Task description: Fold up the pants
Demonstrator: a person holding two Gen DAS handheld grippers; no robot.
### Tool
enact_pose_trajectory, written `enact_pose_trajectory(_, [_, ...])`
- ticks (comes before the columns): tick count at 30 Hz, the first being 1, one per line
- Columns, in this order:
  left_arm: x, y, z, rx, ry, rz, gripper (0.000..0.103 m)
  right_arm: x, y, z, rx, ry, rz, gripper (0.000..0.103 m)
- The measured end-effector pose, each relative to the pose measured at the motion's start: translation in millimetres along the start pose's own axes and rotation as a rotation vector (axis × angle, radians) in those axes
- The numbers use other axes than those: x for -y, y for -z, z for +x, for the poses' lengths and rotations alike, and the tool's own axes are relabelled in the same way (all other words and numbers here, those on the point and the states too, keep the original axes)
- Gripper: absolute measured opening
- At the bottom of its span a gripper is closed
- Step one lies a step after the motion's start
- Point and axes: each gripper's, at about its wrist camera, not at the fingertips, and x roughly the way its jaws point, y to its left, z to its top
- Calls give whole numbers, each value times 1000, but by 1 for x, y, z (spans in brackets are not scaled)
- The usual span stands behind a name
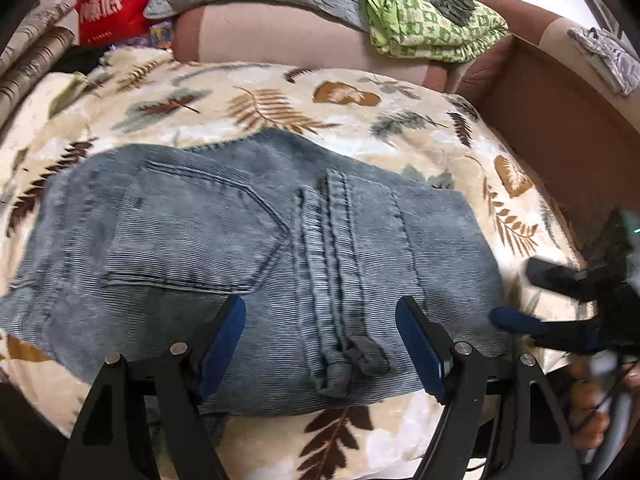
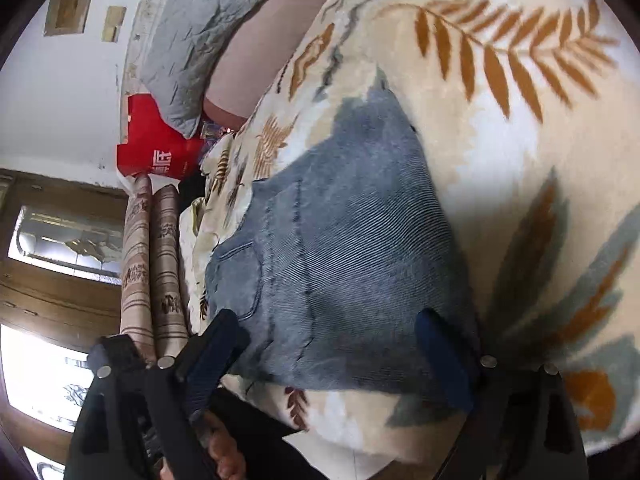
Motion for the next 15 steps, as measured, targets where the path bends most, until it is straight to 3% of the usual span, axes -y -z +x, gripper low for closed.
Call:
enact_pose_trajectory(4, [1,-1,-3,-7,-6,-11,78,-12,7,-16,22,-58,-75,92])
enact_pose_trajectory(6, [4,-2,-3,-11,-4,-3,78,4,11,-2,-14,5,-45,93])
enact_pose_trajectory(10, [10,-2,-10,8,-10,29,78,4,14,-7,-2,-21,-28,92])
enact_pose_trajectory(15, [9,-4,-10,8,1,13,78,-8,16,-19,22,-47,-95,93])
